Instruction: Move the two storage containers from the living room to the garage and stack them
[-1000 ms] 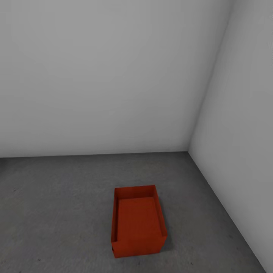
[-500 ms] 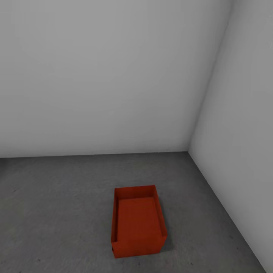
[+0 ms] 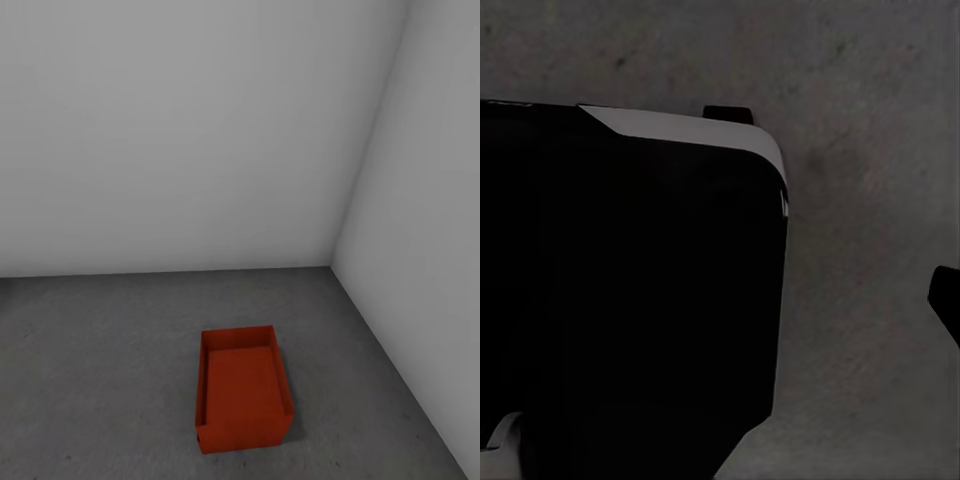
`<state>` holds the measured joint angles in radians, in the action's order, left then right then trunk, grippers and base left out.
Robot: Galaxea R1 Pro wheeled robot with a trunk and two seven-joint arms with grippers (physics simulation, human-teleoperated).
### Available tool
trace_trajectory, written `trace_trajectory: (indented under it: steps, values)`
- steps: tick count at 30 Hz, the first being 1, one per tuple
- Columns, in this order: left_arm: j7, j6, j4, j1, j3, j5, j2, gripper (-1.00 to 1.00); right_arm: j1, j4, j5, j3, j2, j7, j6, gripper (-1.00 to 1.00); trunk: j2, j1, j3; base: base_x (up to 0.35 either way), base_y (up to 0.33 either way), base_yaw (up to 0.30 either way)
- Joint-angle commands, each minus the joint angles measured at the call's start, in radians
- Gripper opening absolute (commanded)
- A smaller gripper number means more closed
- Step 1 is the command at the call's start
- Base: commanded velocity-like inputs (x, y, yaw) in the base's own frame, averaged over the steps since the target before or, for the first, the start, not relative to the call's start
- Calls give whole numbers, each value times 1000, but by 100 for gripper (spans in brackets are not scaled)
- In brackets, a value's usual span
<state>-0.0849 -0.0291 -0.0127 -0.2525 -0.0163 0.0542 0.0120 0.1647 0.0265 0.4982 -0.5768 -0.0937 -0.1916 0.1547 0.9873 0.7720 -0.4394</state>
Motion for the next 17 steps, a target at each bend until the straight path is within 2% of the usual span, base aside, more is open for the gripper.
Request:
trace_trajectory:
  steps: [1,17]
  values:
    - [-3,-3,1,-1,-3,6,0,100,1,3,9,-9,0,-1,6,100,1,0,-1,0,0,0]
    - [-3,-3,0,-1,-4,9,0,100,1,3,8,-9,4,-1,6,100,1,0,-1,0,0,0]
